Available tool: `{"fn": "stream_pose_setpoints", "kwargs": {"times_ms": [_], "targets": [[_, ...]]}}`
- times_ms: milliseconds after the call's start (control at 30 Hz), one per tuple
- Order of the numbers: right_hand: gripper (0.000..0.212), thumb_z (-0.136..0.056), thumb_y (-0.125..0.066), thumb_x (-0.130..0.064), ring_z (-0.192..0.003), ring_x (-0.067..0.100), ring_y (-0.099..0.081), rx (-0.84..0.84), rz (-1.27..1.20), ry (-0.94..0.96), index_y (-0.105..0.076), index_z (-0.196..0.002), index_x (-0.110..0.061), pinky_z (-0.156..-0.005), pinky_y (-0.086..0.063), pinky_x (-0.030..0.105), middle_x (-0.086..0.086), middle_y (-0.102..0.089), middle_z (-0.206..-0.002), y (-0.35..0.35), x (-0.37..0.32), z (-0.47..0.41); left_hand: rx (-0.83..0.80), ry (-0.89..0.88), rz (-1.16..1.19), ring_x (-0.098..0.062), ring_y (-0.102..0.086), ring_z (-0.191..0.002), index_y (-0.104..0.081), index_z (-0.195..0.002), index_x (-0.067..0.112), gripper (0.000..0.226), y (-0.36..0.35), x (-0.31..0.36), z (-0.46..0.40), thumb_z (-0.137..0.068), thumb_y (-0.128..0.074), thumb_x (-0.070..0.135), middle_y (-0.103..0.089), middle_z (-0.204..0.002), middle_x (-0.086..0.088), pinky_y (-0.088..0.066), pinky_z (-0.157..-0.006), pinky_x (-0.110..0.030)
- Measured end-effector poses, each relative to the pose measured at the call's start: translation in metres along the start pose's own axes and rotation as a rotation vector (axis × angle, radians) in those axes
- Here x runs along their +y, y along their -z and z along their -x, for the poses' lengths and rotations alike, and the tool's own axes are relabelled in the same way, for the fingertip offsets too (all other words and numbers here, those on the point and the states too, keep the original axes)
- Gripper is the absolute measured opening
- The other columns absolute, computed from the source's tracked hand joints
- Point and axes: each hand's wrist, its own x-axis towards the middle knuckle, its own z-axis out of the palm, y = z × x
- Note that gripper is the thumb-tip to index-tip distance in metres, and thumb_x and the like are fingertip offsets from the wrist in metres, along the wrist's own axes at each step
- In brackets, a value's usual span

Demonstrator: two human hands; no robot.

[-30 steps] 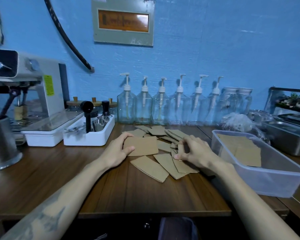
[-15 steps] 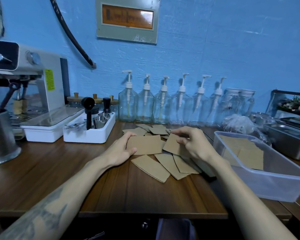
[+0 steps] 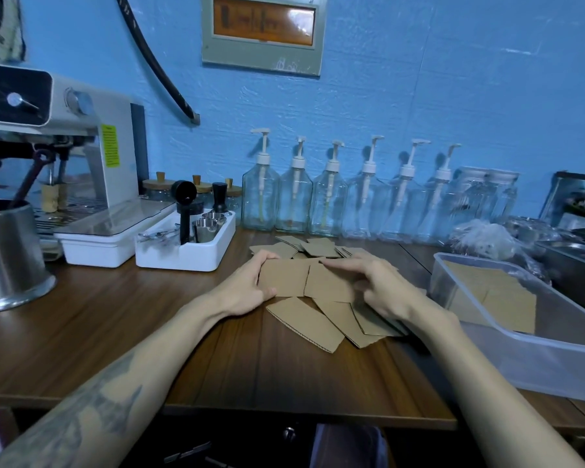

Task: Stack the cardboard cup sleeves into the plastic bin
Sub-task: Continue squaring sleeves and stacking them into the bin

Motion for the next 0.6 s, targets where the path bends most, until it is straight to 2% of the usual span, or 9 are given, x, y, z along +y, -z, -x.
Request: {"fn": "stream_pose_setpoints", "kwargs": {"times_ms": [100, 167, 233, 300, 433, 500, 567, 600], "targets": [[0.07, -0.085, -0.045, 0.021, -0.112, 0.015, -0.049, 0.127, -0.181, -0.024, -0.06, -0.135, -0.026, -0.087, -0.039, 0.009, 0.0, -0.05, -0.115, -0.005, -0.002, -0.01, -0.052, 0.04, 0.107, -0.011, -0.056, -0.105, -0.042, -0.12, 0.031, 0.051, 0.0, 0.005, 0.002, -0.086, -0.071, 0.007, -0.056, -0.115, 0.002, -0.049, -0.088, -0.023], [0.069, -0.085, -0.047, 0.02, -0.111, 0.013, -0.048, 0.163, -0.222, -0.037, -0.057, -0.137, -0.024, -0.082, -0.038, 0.002, 0.0, -0.045, -0.114, -0.012, -0.006, -0.019, -0.062, 0.06, 0.177, -0.004, -0.06, -0.099, -0.042, -0.12, 0.033, 0.049, 0.0, 0.007, 0.004, -0.086, -0.074, 0.017, -0.061, -0.112, 0.004, -0.05, -0.083, -0.019], [0.07, -0.086, -0.05, 0.016, -0.117, 0.015, -0.045, 0.172, -0.214, -0.037, -0.05, -0.142, -0.025, -0.087, -0.037, 0.006, -0.003, -0.041, -0.12, -0.019, -0.011, -0.029, -0.053, 0.054, 0.192, 0.007, -0.063, -0.092, -0.042, -0.122, 0.031, 0.047, 0.0, 0.009, 0.006, -0.088, -0.073, 0.028, -0.063, -0.11, 0.011, -0.049, -0.076, -0.012], [0.071, -0.086, -0.055, 0.012, -0.125, 0.015, -0.041, 0.162, -0.196, -0.037, -0.044, -0.146, -0.025, -0.097, -0.031, 0.014, -0.003, -0.037, -0.13, -0.027, -0.016, -0.037, -0.038, 0.027, 0.16, 0.013, -0.061, -0.086, -0.041, -0.123, 0.028, 0.042, -0.001, 0.01, 0.007, -0.091, -0.069, 0.03, -0.062, -0.109, 0.013, -0.048, -0.072, -0.01], [0.072, -0.088, -0.056, 0.006, -0.137, 0.014, -0.03, 0.155, -0.179, -0.006, -0.035, -0.151, -0.022, -0.107, -0.018, 0.017, 0.0, -0.033, -0.146, -0.043, -0.022, -0.043, 0.009, -0.004, 0.05, 0.01, -0.058, -0.086, -0.043, -0.121, 0.027, 0.028, 0.0, 0.008, 0.006, -0.098, -0.059, 0.025, -0.06, -0.108, 0.01, -0.046, -0.076, -0.016], [0.067, -0.092, -0.05, 0.004, -0.144, 0.016, -0.024, 0.141, -0.15, -0.016, -0.031, -0.153, -0.018, -0.112, -0.015, 0.018, 0.001, -0.029, -0.154, -0.046, -0.019, -0.044, 0.049, -0.009, 0.003, 0.01, -0.055, -0.081, -0.045, -0.118, 0.03, 0.022, 0.0, 0.007, 0.006, -0.099, -0.055, 0.024, -0.059, -0.104, 0.01, -0.041, -0.07, -0.014], [0.062, -0.096, -0.046, 0.001, -0.143, 0.02, -0.029, 0.112, -0.096, -0.043, -0.031, -0.154, -0.017, -0.115, -0.019, 0.023, 0.005, -0.036, -0.153, -0.044, -0.014, -0.043, 0.105, -0.008, -0.035, 0.005, -0.052, -0.076, -0.046, -0.115, 0.031, 0.019, 0.0, 0.007, 0.005, -0.1, -0.054, 0.023, -0.059, -0.1, 0.006, -0.038, -0.066, -0.014], [0.06, -0.097, -0.046, -0.001, -0.137, 0.023, -0.04, 0.1, -0.073, -0.056, -0.034, -0.153, -0.019, -0.113, -0.027, 0.027, 0.007, -0.046, -0.146, -0.043, -0.013, -0.042, 0.126, -0.007, -0.05, 0.003, -0.05, -0.075, -0.046, -0.115, 0.031, 0.018, 0.0, 0.007, 0.004, -0.1, -0.053, 0.023, -0.059, -0.099, 0.005, -0.037, -0.065, -0.013]]}}
